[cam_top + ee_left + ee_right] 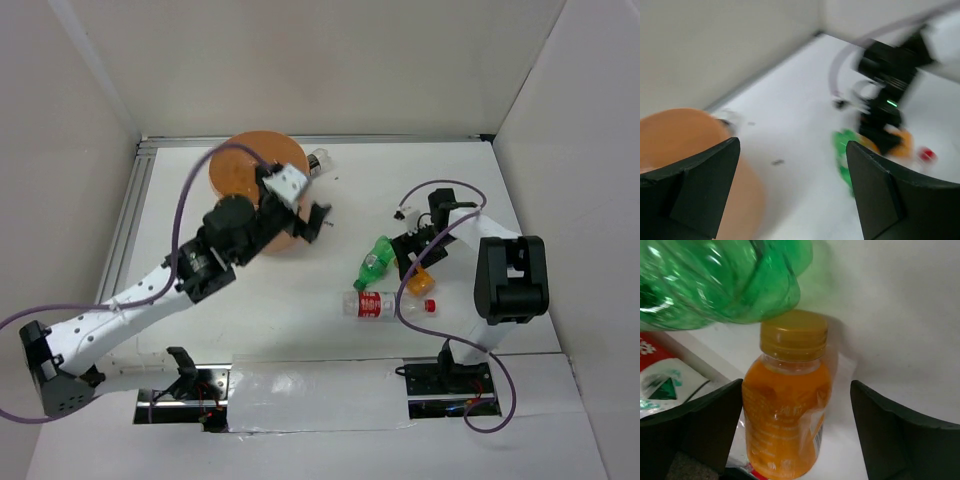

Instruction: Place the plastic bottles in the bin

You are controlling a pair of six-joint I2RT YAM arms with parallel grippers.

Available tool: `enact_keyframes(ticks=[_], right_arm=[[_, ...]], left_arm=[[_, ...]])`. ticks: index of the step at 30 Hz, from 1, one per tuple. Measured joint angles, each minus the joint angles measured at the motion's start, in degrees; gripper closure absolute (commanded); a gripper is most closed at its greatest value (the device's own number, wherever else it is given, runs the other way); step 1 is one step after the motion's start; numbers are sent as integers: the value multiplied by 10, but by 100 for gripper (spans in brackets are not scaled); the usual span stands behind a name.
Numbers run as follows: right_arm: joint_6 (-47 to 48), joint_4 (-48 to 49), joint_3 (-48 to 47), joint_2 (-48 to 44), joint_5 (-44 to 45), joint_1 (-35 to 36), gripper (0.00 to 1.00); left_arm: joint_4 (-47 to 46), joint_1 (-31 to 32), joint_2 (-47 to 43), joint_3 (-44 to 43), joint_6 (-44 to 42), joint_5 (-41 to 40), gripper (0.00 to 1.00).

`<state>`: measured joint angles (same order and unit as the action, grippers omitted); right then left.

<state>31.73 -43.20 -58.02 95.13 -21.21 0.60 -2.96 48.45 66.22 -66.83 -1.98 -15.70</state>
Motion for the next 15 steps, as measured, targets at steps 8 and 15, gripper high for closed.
enact_keyframes(ticks=[8, 15], right_arm=[[12, -24, -5, 18, 17, 4, 81], [81, -181, -261, 50, -23, -3, 87]], left_arm=[[-24, 193, -9, 199, 24, 40, 0], [-42, 262, 48, 249, 36, 30, 0]])
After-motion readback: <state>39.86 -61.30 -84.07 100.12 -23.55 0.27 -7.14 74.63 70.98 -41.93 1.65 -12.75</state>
